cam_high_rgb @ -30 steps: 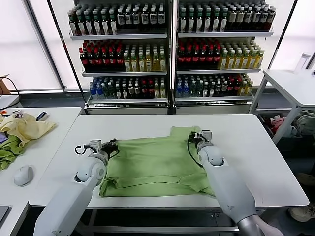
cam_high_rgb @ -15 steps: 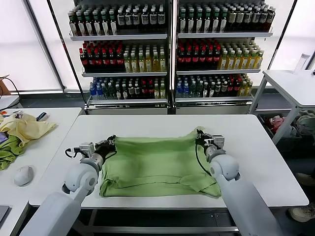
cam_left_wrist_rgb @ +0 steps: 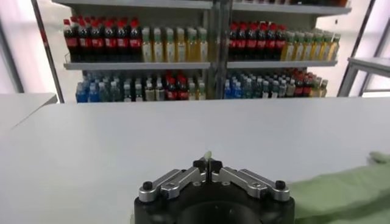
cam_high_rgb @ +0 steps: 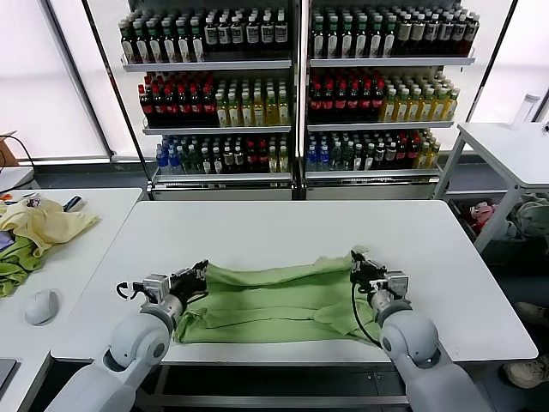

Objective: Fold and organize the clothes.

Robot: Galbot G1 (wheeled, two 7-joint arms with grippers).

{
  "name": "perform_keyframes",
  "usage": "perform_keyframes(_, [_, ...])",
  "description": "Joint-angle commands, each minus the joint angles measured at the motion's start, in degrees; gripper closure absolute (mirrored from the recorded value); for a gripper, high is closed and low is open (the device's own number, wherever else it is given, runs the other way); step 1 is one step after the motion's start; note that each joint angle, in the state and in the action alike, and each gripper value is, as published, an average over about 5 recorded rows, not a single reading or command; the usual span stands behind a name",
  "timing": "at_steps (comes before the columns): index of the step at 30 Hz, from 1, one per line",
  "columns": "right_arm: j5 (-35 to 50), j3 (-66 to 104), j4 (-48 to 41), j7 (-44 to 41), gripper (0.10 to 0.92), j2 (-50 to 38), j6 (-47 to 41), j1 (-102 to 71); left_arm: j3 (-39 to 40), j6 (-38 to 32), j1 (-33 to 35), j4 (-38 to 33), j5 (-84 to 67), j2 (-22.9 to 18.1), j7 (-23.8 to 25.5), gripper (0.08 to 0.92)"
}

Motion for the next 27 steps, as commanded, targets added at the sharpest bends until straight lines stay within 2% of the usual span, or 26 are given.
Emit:
perform_keyframes(1, [-1.6,0.9,1.6,0.4,0.907,0.3,-1.3,-4.8,0.1,0.4,2.3,-1.2,4.4,0.2,0.3,0.908])
perform_keyframes(3, [-2.3,0.6,0.9,0.5,0.907,0.6,-2.1,-4.4,0.3,0.3,2.5,-0.9,6.4,-0.1,0.6,0.899])
perform_keyframes(7, [-3.5,0.2,1.3,0.5,0.855,0.9,-2.6,-4.4,0.5,-0.3,3.4,-0.8,10.5,-0.7,0.7,0.806])
perform_keyframes(11, [-4.9,0.3,3.4,0.4,0.739,0.8,-2.4,-5.6,0.1,-1.4,4.8,-1.4,15.5,-1.6,-0.2,0.694])
perform_keyframes(15, [-6.2,1.6,5.9,0.3,0.627,0.4,-1.7,-7.8,-1.6,-2.6,7.1,-3.8,19.8,-3.3,-3.3,0.581])
perform_keyframes(21, [-7.5,4.0,9.5,0.2,0.454,0.4,-0.4,-11.8,-4.9,-2.9,12.1,-7.2,24.6,-8.6,-9.1,0.408])
perform_keyframes(27, [-7.8,5.1,10.8,0.2,0.281,0.5,0.2,-14.2,-5.7,-2.8,17.0,-6.9,27.6,-14.1,-10.9,0.238])
